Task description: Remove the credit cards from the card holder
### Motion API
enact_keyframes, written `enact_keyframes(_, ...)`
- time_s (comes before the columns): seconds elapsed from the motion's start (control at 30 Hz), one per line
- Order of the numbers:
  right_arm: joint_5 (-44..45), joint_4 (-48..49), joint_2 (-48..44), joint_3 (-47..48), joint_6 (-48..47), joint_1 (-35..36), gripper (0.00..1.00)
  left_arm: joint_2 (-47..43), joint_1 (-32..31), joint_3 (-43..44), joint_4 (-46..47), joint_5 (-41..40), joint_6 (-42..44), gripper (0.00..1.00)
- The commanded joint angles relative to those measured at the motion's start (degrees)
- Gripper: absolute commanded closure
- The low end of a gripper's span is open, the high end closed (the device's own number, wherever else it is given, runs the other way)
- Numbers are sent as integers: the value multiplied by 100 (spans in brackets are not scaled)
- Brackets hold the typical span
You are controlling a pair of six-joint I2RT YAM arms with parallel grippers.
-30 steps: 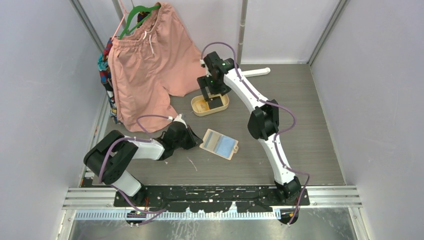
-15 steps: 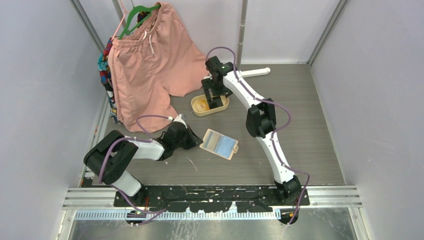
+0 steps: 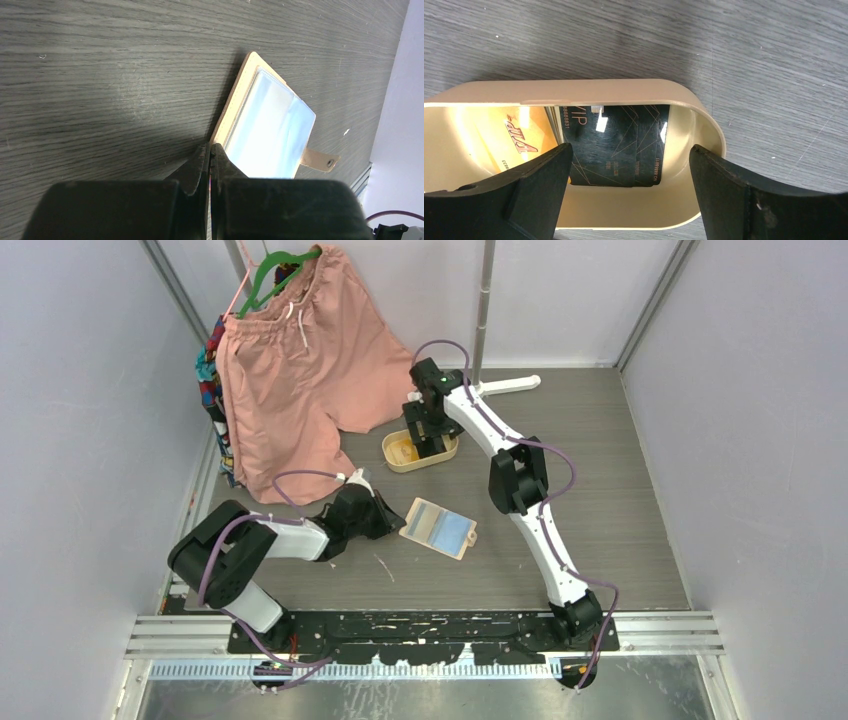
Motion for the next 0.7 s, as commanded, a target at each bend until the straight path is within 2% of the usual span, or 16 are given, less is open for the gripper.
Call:
enact_keyframes(0.0,-28,224,-69,181,118,35,8,338,22,-295,-1044,-206,285,100)
enact_keyframes(0.67,148,301,41,113,182,219,8,337,53,-426,-954,-179,249,100)
